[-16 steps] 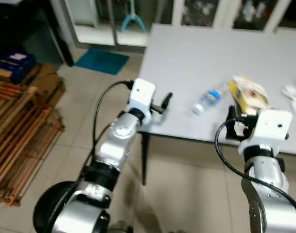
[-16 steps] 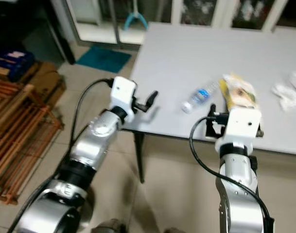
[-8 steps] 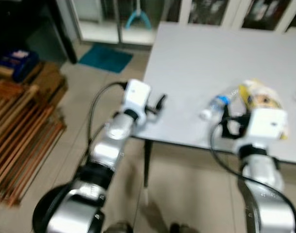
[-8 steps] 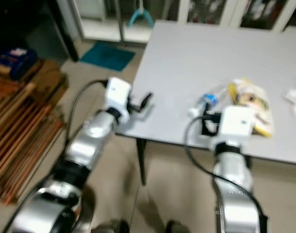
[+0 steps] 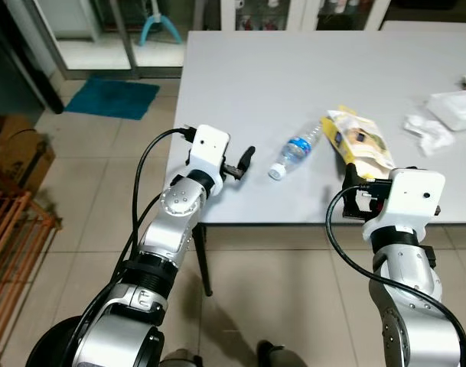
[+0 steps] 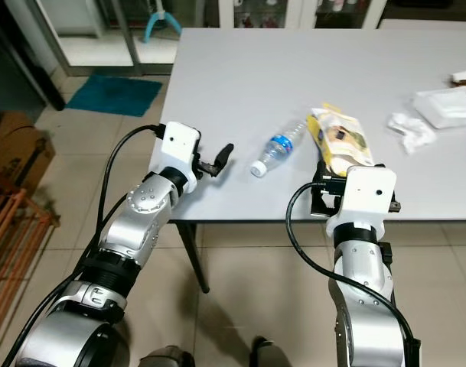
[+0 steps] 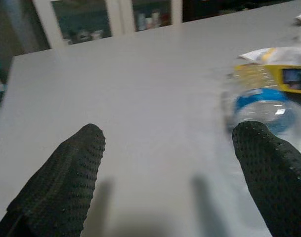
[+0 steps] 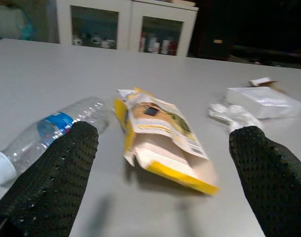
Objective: Picking trash to rubbish bin
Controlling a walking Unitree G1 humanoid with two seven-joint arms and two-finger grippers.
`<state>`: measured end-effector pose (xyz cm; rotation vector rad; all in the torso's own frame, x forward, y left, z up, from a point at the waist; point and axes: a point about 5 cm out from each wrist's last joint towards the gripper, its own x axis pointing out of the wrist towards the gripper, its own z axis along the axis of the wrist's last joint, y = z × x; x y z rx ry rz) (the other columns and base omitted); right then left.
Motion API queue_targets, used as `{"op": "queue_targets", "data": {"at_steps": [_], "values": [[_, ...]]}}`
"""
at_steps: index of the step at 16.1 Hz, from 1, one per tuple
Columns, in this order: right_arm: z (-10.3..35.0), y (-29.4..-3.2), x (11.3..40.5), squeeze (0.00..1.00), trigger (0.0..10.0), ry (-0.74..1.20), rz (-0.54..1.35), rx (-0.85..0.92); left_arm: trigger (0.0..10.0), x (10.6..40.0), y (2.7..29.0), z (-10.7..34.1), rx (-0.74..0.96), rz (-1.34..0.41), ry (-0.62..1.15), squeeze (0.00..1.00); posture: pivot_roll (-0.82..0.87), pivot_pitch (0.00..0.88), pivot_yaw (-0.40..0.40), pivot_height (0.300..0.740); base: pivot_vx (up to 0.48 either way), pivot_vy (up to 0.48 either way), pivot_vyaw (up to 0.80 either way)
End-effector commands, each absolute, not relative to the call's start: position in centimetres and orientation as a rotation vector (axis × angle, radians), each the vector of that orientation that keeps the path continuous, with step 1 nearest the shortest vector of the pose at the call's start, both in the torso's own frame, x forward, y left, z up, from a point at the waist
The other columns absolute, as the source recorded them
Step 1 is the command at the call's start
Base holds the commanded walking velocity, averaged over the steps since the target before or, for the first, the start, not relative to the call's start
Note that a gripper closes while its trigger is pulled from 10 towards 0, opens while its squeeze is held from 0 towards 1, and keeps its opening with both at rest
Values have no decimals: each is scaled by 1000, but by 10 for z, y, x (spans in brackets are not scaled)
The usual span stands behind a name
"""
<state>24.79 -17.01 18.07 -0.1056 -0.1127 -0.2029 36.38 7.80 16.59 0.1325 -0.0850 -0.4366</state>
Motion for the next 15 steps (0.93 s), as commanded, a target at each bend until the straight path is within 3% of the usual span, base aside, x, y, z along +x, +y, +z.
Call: {"op": "queue_targets", "data": {"at_steps": [1, 8, 15], "values": [[180, -170, 246, 0, 10000, -106, -210, -108, 10000, 365, 76, 167, 139, -447, -82, 0, 116, 152, 18, 740, 0, 0, -775], [178, -168, 246, 0, 10000, -95, -200, -106, 10000, 370, 76, 171, 164, -474, -101, 0, 114, 157, 23, 740, 0, 0, -774], [182, -153, 243, 0, 10000, -124, -132, -72, 10000, 378, 84, 167, 216, -453, -86, 0, 106, 188, 29, 740, 0, 0, 0]]}}
